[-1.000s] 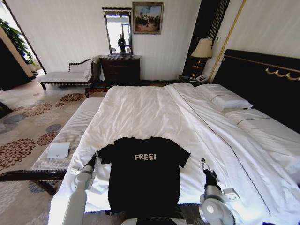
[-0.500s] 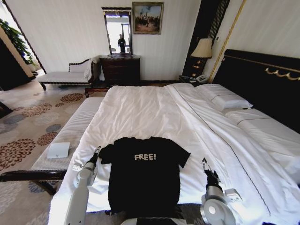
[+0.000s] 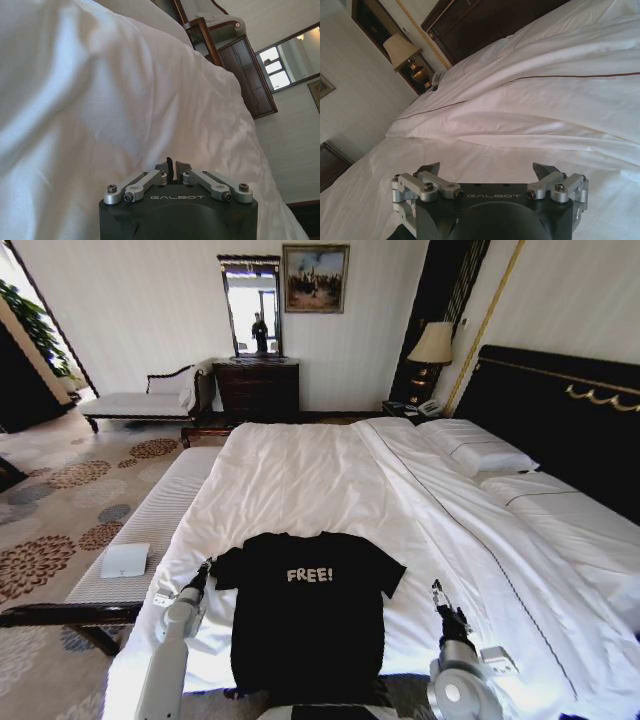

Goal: Fold the clothes on the bed.

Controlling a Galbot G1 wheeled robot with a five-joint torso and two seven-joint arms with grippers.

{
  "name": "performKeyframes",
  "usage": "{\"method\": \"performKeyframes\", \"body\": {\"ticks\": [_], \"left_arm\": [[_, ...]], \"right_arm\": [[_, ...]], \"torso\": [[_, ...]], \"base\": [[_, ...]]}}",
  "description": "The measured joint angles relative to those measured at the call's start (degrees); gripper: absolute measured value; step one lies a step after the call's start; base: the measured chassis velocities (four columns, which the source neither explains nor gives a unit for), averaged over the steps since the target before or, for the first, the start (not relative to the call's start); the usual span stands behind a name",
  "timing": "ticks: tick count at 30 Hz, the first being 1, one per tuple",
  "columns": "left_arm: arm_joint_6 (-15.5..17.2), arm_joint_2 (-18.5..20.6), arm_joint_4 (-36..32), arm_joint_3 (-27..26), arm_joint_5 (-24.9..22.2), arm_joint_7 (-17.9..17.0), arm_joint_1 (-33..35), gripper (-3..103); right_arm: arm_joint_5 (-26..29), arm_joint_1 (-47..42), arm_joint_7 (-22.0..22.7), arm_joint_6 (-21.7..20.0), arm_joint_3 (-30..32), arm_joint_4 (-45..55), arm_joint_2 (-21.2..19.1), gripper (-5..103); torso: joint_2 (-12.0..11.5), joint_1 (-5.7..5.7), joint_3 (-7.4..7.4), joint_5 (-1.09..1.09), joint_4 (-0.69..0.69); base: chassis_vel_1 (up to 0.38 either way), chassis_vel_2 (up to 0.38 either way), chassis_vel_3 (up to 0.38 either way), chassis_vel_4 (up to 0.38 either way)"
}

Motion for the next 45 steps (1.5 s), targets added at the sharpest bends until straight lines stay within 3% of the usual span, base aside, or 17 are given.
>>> {"method": "performKeyframes", "body": {"ticks": [4, 34, 40, 45], "left_arm": [[-0.05, 0.17, -0.26, -0.3, -0.38, -0.12, 0.2, 1], [-4.32, 0.1, -4.5, -2.4, -4.53, 1.53, 2.52, 0], [-4.64, 0.0, -4.59, -2.41, -4.67, 1.69, 2.35, 0], [-4.66, 0.55, -4.96, -2.37, -4.82, 1.65, 2.33, 0]], "right_arm": [[0.0, -0.09, 0.02, 0.01, 0.02, 0.16, 0.13, 100], [1.23, 1.46, 0.37, 0.05, 0.45, -0.79, -1.25, 100], [1.37, 2.99, 0.39, 0.05, 1.07, -2.51, -3.69, 100], [2.6, 5.59, 0.05, 0.12, 3.75, -5.56, -8.94, 100]], "torso": [[0.0, 0.0, 0.0, 0.0, 0.0], [0.0, 0.0, 0.0, 0.01, 0.0], [0.0, 0.0, 0.0, 0.01, 0.0], [0.0, 0.0, 0.0, 0.02, 0.0]], "base": [[0.0, 0.0, 0.0, 0.0], [0.0, 0.0, 0.0, 0.0], [0.0, 0.0, 0.0, 0.0], [0.0, 0.0, 0.0, 0.0]]}}
